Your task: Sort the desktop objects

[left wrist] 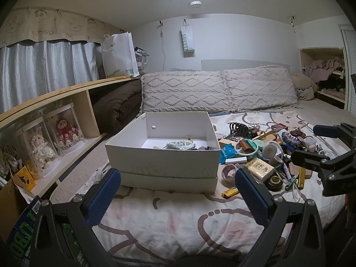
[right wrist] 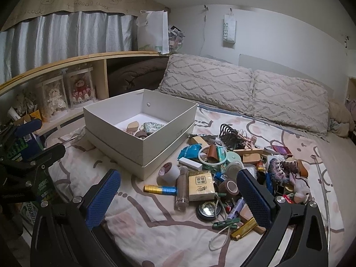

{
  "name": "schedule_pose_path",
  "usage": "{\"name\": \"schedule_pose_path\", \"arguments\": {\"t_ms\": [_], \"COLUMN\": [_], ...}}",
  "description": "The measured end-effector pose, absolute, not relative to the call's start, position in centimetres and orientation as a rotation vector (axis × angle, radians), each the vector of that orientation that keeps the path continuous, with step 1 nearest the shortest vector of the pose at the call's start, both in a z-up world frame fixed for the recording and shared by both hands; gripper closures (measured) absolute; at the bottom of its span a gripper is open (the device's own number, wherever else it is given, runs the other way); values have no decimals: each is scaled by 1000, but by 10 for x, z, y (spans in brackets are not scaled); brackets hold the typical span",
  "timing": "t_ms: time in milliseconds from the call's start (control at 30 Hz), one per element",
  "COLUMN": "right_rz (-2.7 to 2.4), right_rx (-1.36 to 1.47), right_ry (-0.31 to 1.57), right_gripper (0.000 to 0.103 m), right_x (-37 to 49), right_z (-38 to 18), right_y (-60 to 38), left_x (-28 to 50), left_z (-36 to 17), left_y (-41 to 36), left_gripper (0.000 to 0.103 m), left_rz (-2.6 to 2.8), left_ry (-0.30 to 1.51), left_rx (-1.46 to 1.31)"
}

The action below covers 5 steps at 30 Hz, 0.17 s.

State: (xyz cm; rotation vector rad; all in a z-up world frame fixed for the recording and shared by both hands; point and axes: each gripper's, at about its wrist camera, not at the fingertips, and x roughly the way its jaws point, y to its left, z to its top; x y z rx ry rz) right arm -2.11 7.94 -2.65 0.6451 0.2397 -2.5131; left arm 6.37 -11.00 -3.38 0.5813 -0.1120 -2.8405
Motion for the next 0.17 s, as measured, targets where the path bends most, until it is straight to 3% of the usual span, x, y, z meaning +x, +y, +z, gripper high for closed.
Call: {"name": "schedule_pose_path", "arguments": {"t_ms": [167], "right_rz": [-2511], "right_rx": [663], "right_ry": [247], "right_gripper": [0], "right_x": [-22], "right_z": [-31], "right_y": [78], "left_x": [62], "left_z": [-36], "left_y": [-108], "left_gripper": [0], "left_rz": [-2834], "left_ry": [-123], "left_rx": [584]}}
